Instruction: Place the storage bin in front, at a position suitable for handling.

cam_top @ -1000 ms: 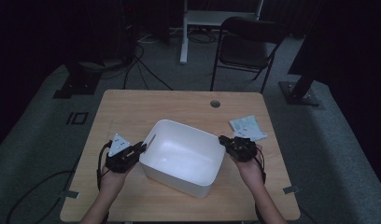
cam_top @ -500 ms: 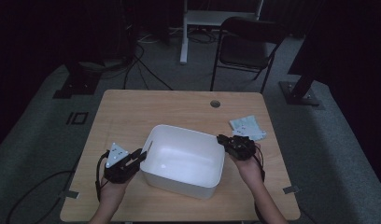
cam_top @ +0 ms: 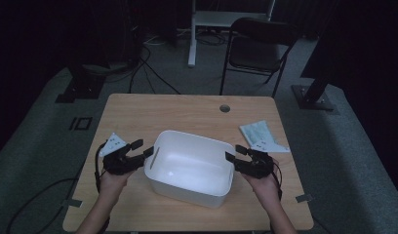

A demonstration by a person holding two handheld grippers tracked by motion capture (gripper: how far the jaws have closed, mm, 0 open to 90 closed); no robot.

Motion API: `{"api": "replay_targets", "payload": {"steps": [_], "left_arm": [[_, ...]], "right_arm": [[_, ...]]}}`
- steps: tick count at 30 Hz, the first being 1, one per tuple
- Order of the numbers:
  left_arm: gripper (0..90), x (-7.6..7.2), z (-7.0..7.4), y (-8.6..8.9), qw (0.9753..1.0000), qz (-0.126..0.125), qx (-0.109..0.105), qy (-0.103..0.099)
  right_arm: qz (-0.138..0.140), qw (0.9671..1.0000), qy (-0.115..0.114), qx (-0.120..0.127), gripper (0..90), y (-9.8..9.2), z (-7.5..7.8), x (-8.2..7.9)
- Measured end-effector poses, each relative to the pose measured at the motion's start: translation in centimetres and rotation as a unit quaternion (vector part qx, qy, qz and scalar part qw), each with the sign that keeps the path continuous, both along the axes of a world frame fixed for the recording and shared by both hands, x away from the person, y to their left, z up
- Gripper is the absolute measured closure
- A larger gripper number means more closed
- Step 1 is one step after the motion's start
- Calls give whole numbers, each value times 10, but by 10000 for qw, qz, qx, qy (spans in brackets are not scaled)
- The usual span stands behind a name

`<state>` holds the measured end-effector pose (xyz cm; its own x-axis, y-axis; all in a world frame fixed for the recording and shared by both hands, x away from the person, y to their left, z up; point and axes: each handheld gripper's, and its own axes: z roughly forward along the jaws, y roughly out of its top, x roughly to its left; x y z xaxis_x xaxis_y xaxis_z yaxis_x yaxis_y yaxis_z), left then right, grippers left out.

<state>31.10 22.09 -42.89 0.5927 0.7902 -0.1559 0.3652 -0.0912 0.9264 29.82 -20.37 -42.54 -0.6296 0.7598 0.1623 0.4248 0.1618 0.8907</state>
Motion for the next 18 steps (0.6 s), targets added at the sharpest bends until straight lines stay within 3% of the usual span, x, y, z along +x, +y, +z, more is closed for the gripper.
{"api": "replay_targets", "payload": {"steps": [5,12,16,18], "left_arm": [[380,29,0,4,9994,-279,-182,63],[381,61,-8,-8,9970,-761,30,146],[381,75,-12,-15,9965,-784,208,202],[413,84,-15,-17,9957,-861,145,293]], "right_arm": [[-87,9999,-3,-117,382,2,-4,-20],[-226,9996,-86,-168,381,5,-10,-35],[-306,9994,37,-149,396,7,-16,-38],[-301,9993,100,-175,403,7,-18,-39]]}}
